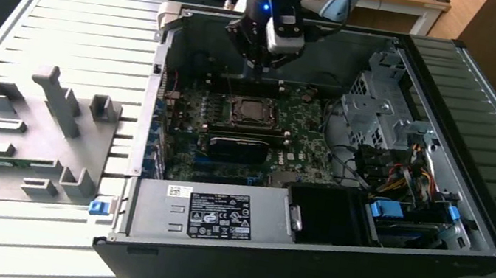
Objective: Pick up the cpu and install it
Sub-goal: 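Install the first cpu locking lever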
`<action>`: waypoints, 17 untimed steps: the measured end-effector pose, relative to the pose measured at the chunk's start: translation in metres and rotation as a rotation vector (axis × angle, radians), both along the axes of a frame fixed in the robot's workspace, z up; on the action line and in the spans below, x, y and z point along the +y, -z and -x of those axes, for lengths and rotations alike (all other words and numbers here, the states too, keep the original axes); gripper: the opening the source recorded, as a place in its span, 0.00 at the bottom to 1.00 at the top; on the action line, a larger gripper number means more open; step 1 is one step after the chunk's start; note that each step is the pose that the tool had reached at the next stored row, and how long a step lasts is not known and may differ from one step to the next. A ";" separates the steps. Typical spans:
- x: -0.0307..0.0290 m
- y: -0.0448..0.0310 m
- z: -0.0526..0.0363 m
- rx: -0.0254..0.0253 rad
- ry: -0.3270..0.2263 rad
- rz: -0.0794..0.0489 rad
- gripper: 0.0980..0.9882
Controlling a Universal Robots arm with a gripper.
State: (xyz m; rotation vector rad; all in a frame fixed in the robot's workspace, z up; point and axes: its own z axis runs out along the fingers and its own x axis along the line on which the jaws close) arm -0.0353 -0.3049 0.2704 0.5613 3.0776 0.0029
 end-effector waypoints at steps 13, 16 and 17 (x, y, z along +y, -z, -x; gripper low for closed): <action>-0.0001 0.0045 0.0001 0.0024 -0.228 0.000 0.01; -0.0001 0.0050 0.0001 0.0027 -0.283 0.000 0.01; -0.0001 0.0051 0.0001 0.0028 -0.300 0.000 0.01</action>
